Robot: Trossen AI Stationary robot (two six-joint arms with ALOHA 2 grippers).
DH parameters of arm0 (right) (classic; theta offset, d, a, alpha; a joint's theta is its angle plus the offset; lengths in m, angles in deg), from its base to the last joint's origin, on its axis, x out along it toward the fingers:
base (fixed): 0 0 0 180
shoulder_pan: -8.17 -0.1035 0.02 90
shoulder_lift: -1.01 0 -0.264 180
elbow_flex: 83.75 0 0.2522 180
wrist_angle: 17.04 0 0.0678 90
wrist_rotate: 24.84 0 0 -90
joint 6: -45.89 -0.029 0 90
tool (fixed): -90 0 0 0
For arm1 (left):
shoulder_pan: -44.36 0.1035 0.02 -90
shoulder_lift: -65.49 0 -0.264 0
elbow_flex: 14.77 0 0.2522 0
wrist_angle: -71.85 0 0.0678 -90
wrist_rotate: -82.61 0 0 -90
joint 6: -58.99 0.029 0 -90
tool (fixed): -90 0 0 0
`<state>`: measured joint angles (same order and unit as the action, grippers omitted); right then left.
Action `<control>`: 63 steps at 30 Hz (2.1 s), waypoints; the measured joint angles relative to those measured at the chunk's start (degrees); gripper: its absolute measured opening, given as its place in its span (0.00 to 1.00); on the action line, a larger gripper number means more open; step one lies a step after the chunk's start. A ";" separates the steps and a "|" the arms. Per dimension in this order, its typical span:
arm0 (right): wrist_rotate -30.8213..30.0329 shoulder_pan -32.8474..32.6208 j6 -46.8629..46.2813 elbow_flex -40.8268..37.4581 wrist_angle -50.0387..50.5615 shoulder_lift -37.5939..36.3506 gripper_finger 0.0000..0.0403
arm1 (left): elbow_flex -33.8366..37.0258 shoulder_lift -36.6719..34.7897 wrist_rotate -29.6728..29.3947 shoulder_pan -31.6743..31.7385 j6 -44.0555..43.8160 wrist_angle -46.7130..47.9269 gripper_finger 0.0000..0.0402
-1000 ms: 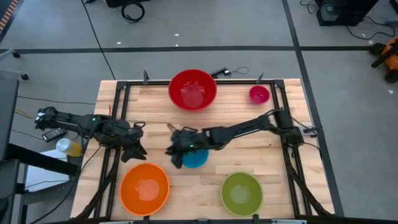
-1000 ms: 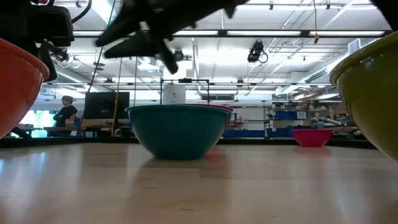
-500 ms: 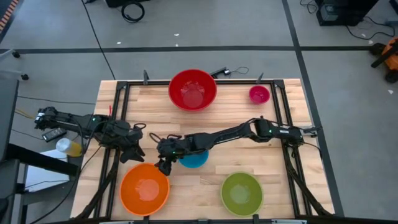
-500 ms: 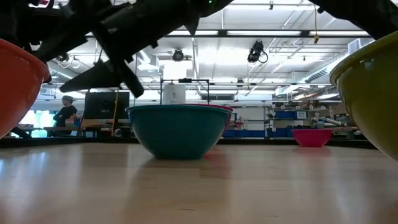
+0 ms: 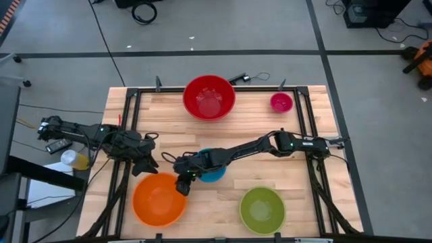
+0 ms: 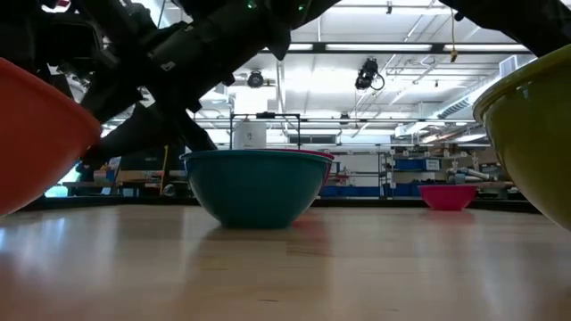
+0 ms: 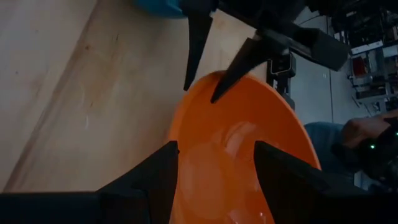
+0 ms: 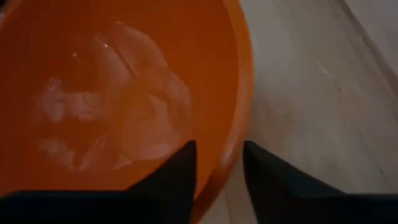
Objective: Nest bowls inside each other
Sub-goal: Stack the orange bowl into the red bowl, then stack the green bowl into the orange bowl
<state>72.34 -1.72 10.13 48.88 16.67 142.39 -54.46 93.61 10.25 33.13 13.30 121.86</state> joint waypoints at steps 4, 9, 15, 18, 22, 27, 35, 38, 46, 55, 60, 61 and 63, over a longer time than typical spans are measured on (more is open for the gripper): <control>1.64 0.86 -0.80 0.00 0.19 -0.10 0.08 | 0.00 0.00 -0.01 0.00 0.00 0.00 0.52; 1.00 2.47 -5.15 -0.02 1.55 -3.04 0.08 | -1.70 -0.04 -2.27 0.44 -2.57 0.35 0.52; -8.53 7.10 -2.05 0.02 10.25 -12.25 0.06 | -13.28 -0.11 -14.58 0.57 2.75 2.36 0.47; -14.60 10.86 1.69 0.05 16.93 -16.87 0.06 | -19.64 -0.07 -22.94 0.55 8.49 3.38 0.45; -20.95 18.00 6.69 0.03 24.25 -22.58 0.06 | -26.07 -0.07 -34.69 0.55 15.53 3.34 0.43; -24.25 29.66 11.50 -0.86 30.30 -25.90 0.06 | -28.35 -0.04 -49.52 0.55 18.27 3.38 0.43; -15.28 42.23 14.79 -6.53 29.04 -22.32 0.07 | -24.39 1.34 -54.73 0.55 13.88 3.59 0.43; -12.02 43.48 15.65 -9.13 27.27 -21.05 0.08 | -22.27 2.56 -54.88 0.55 10.98 3.36 0.43; -12.07 44.62 16.17 -12.17 25.34 -20.48 0.23 | -17.99 7.29 -54.89 0.52 3.84 3.25 0.43; -14.59 45.78 18.15 -12.17 31.34 -25.50 0.47 | -17.00 12.70 -50.20 0.48 -0.26 2.77 0.43; -14.41 42.59 19.47 -12.13 39.79 -31.64 0.49 | -17.00 15.85 -47.30 0.48 -0.22 1.92 0.43; -13.87 41.34 19.55 -12.13 42.01 -32.63 0.49 | -17.00 16.65 -46.79 0.48 -0.21 1.68 0.43; -13.53 38.26 19.64 -12.13 47.51 -34.47 0.49 | -17.00 18.21 -46.20 0.48 -0.14 1.24 0.43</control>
<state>58.81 36.54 29.77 36.75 64.18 107.92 -71.47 111.82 -35.95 33.61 13.15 123.11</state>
